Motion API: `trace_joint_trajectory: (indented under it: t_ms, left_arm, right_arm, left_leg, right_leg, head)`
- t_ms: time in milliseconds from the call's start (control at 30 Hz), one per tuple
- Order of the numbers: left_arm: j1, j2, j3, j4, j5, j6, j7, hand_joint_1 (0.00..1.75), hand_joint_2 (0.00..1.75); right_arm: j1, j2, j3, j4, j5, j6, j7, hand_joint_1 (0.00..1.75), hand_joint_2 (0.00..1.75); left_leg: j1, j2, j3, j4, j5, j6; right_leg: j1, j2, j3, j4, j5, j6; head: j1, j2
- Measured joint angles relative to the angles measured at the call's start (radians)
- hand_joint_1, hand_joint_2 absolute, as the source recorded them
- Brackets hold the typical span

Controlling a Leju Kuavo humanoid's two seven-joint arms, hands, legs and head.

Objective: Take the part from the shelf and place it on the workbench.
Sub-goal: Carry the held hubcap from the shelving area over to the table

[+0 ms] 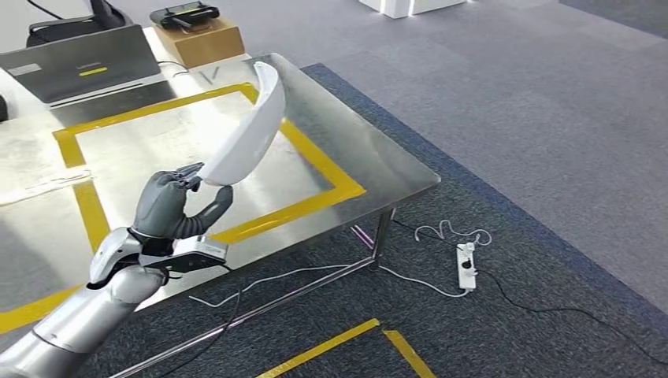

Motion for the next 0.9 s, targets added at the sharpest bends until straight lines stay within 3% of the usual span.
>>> trace_joint_trajectory:
  t_ms: [33, 100, 167, 200, 233, 267, 300, 367, 433, 500, 533, 600, 667, 733, 767, 800, 833, 900]
  left_arm:
    - [0.000, 0.001, 0.002, 0.000, 0.000, 0.001, 0.000, 1.75, 1.75]
    - [-0.004, 0.001, 0.005, 0.000, 0.000, 0.003, 0.000, 1.75, 1.75]
    - [-0.007, -0.001, 0.006, 0.000, 0.000, 0.005, 0.000, 1.75, 1.75]
    - [-0.006, -0.002, 0.006, 0.000, -0.001, 0.005, 0.000, 1.75, 1.75]
    - [-0.005, -0.002, 0.006, 0.000, -0.002, 0.005, 0.000, 1.75, 1.75]
    - [-0.004, -0.003, 0.006, 0.000, -0.003, 0.005, 0.000, 1.75, 1.75]
    - [-0.004, -0.003, 0.006, 0.000, -0.004, 0.005, 0.000, 1.75, 1.75]
    - [-0.005, -0.003, 0.007, 0.000, -0.006, 0.007, 0.000, 1.75, 1.75]
    - [-0.006, -0.004, 0.007, 0.001, -0.007, 0.008, 0.000, 1.75, 1.75]
    - [-0.005, -0.003, 0.008, 0.001, -0.008, 0.009, 0.000, 1.75, 1.75]
    - [-0.004, -0.003, 0.008, 0.001, -0.008, 0.009, 0.000, 1.75, 1.75]
    - [-0.006, -0.001, 0.009, 0.001, -0.009, 0.010, 0.000, 1.75, 1.75]
    - [-0.008, -0.001, 0.009, 0.002, -0.009, 0.010, 0.001, 1.75, 1.75]
    - [-0.005, -0.002, 0.008, 0.003, -0.009, 0.009, 0.001, 1.75, 1.75]
    - [-0.003, -0.002, 0.008, 0.004, -0.009, 0.009, 0.001, 1.75, 1.75]
    - [-0.003, -0.002, 0.008, 0.005, -0.009, 0.009, 0.001, 1.75, 1.75]
    - [-0.003, -0.001, 0.008, 0.005, -0.009, 0.009, 0.001, 1.75, 1.75]
    - [-0.006, -0.002, 0.008, 0.006, -0.010, 0.010, 0.001, 1.75, 1.75]
  right_arm:
    - [-0.002, 0.000, 0.001, 0.000, 0.000, 0.000, 0.000, 0.00, 0.00]
    - [-0.006, 0.000, 0.004, 0.000, 0.000, 0.000, 0.000, 0.00, 0.00]
    - [-0.006, 0.000, 0.006, 0.000, 0.000, 0.001, 0.001, 0.00, 0.00]
    - [-0.005, 0.000, 0.006, 0.000, 0.001, 0.001, 0.001, 0.00, 0.00]
    - [-0.004, 0.000, 0.007, 0.000, 0.000, 0.001, 0.002, 0.00, 0.00]
    - [-0.003, 0.000, 0.007, 0.000, 0.000, 0.001, 0.003, 0.00, 0.00]
    - [-0.003, 0.000, 0.008, 0.000, 0.000, 0.001, 0.003, 0.00, 0.00]
    - [-0.003, 0.000, 0.010, 0.000, 0.000, 0.002, 0.003, 0.00, 0.00]
    - [-0.004, 0.000, 0.012, 0.000, 0.000, 0.002, 0.002, 0.00, 0.00]
    - [-0.005, 0.000, 0.013, 0.000, 0.001, 0.003, 0.002, 0.00, 0.00]
    - [-0.006, 0.000, 0.013, 0.000, 0.000, 0.003, 0.002, 0.00, 0.00]
    - [-0.006, 0.000, 0.014, 0.000, 0.000, 0.003, 0.003, 0.00, 0.00]
    - [-0.004, 0.000, 0.014, 0.000, 0.000, 0.003, 0.003, 0.00, 0.00]
    - [-0.003, 0.000, 0.014, 0.000, 0.000, 0.003, 0.003, 0.00, 0.00]
    - [-0.002, 0.000, 0.014, 0.000, 0.000, 0.003, 0.003, 0.00, 0.00]
    - [-0.002, 0.000, 0.014, 0.000, 0.000, 0.003, 0.003, 0.00, 0.00]
    - [-0.002, 0.000, 0.014, 0.000, 0.000, 0.003, 0.002, 0.00, 0.00]
    - [-0.003, 0.000, 0.014, 0.000, 0.000, 0.003, 0.001, 0.00, 0.00]
  left_leg:
    - [0.002, -0.013, 0.002, -0.004, 0.000, 0.005]
    - [0.008, -0.035, 0.008, -0.010, 0.003, 0.017]
    - [0.011, -0.056, 0.008, -0.011, 0.002, 0.025]
    - [0.010, -0.069, 0.008, -0.011, 0.002, 0.027]
    - [0.010, -0.083, 0.008, -0.010, 0.002, 0.028]
    - [0.010, -0.097, 0.008, -0.009, 0.002, 0.028]
    - [0.011, -0.112, 0.009, -0.008, 0.002, 0.027]
    - [0.011, -0.138, 0.008, -0.004, 0.000, 0.021]
    - [0.012, -0.161, 0.001, 0.000, 0.001, 0.010]
    - [0.016, -0.184, -0.005, -0.002, 0.007, -0.004]
    - [0.017, -0.180, -0.007, -0.001, 0.007, -0.009]
    - [0.015, -0.131, -0.026, 0.042, -0.023, -0.020]
    - [0.016, -0.074, -0.080, 0.162, -0.084, -0.029]
    - [0.021, -0.062, -0.128, 0.268, -0.120, -0.036]
    - [0.023, -0.059, -0.128, 0.270, -0.110, -0.038]
    - [0.025, -0.054, -0.109, 0.235, -0.083, -0.039]
    - [0.025, -0.038, -0.073, 0.167, -0.048, -0.039]
    - [0.016, 0.015, -0.009, 0.044, -0.008, -0.033]
  right_leg:
    - [-0.001, 0.005, 0.001, 0.004, -0.008, 0.006]
    - [-0.004, 0.053, -0.024, 0.062, -0.045, 0.016]
    - [-0.007, 0.107, -0.096, 0.199, -0.105, 0.020]
    - [-0.007, 0.117, -0.133, 0.263, -0.124, 0.021]
    - [-0.007, 0.120, -0.158, 0.298, -0.124, 0.021]
    - [-0.007, 0.122, -0.165, 0.293, -0.104, 0.020]
    - [-0.008, 0.127, -0.151, 0.248, -0.066, 0.019]
    - [-0.013, 0.163, -0.096, 0.108, 0.009, 0.015]
    - [-0.017, 0.196, -0.057, 0.026, 0.033, 0.009]
    - [-0.015, 0.187, -0.046, 0.015, 0.030, 0.000]
    - [-0.014, 0.175, -0.043, 0.010, 0.033, -0.007]
    - [-0.016, 0.150, -0.036, 0.000, 0.038, -0.019]
    - [-0.014, 0.123, -0.032, -0.003, 0.036, -0.027]
    - [-0.013, 0.094, -0.031, -0.002, 0.033, -0.030]
    - [-0.013, 0.080, -0.029, -0.002, 0.031, -0.029]
    - [-0.013, 0.067, -0.027, -0.001, 0.028, -0.028]
    - [-0.013, 0.054, -0.022, -0.001, 0.024, -0.025]
    - [-0.007, 0.032, -0.015, 0.000, 0.016, -0.016]
  head:
    - [0.001, 0.000]
    - [0.007, 0.000]
    - [0.013, 0.000]
    - [0.014, 0.000]
    - [0.014, 0.000]
    - [0.014, 0.000]
    - [0.014, 0.000]
    - [0.014, 0.000]
    - [0.013, 0.000]
    - [0.013, 0.000]
    - [0.013, 0.000]
    - [0.008, 0.000]
    - [0.002, 0.000]
    - [0.002, 0.000]
    - [0.002, 0.000]
    - [0.002, 0.000]
    - [0.002, 0.000]
    - [0.002, 0.000]
